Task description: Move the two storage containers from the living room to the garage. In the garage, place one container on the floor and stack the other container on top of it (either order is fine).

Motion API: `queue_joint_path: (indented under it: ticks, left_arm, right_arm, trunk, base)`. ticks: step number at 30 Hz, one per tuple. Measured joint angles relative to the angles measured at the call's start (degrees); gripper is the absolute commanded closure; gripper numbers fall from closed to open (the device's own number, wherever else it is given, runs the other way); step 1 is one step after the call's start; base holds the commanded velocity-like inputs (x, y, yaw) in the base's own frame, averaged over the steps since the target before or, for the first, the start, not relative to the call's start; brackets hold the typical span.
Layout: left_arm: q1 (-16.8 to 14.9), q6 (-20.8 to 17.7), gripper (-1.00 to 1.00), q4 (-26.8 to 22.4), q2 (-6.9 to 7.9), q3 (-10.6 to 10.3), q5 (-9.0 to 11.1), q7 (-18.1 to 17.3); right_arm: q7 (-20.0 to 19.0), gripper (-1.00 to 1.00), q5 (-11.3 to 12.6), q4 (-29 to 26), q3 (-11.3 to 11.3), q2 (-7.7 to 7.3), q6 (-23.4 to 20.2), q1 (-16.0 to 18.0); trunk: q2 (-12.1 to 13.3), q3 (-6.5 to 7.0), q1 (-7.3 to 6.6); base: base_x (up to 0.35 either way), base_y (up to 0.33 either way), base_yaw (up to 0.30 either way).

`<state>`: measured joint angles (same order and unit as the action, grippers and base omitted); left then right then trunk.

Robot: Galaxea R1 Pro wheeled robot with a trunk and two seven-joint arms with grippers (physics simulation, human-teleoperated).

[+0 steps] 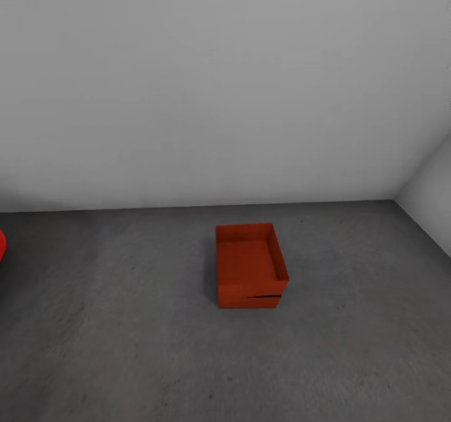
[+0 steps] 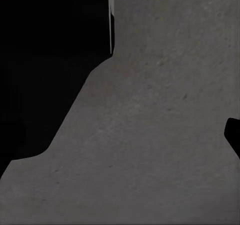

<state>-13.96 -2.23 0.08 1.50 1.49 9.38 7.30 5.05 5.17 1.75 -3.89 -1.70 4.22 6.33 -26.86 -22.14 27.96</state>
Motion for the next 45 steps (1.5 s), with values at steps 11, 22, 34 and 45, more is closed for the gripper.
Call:
queue_joint_path:
  ticks: [11, 22, 34, 45]
  left_arm:
    - [0.02, 0.00, -1.00, 0.00, 0.00, -0.01, -0.01, -0.01]
    - [0.02, 0.00, -1.00, 0.00, 0.00, -0.01, -0.01, -0.01]
    - [0.01, 0.00, -1.00, 0.00, 0.00, 0.01, 0.00, -0.01]
    - [0.00, 0.00, -1.00, 0.00, 0.00, 0.00, 0.00, -0.01]
  right_arm:
    - [0.00, -1.00, 0.01, 0.00, 0.00, 0.14, -0.01, 0.01]
    - [-0.08, -1.00, 0.00, 0.00, 0.00, 0.23, -0.01, 0.01]
    - [-0.09, -1.00, 0.00, 0.00, 0.00, 0.28, -0.01, -0.02]
    - [-0.07, -1.00, 0.00, 0.00, 0.00, 0.20, -0.01, 0.01]
  trunk:
    - [0.00, 1.03, 0.00]
    - [0.00, 2.06, 0.00]
    - [0.00, 3.18, 0.00]
    - [0.01, 4.21, 0.00]
  base:
    - [0.000, 0.000, 0.000]
    - [0.000, 0.000, 0.000]
    - [0.000, 0.000, 0.000]
    - [0.000, 0.000, 0.000]
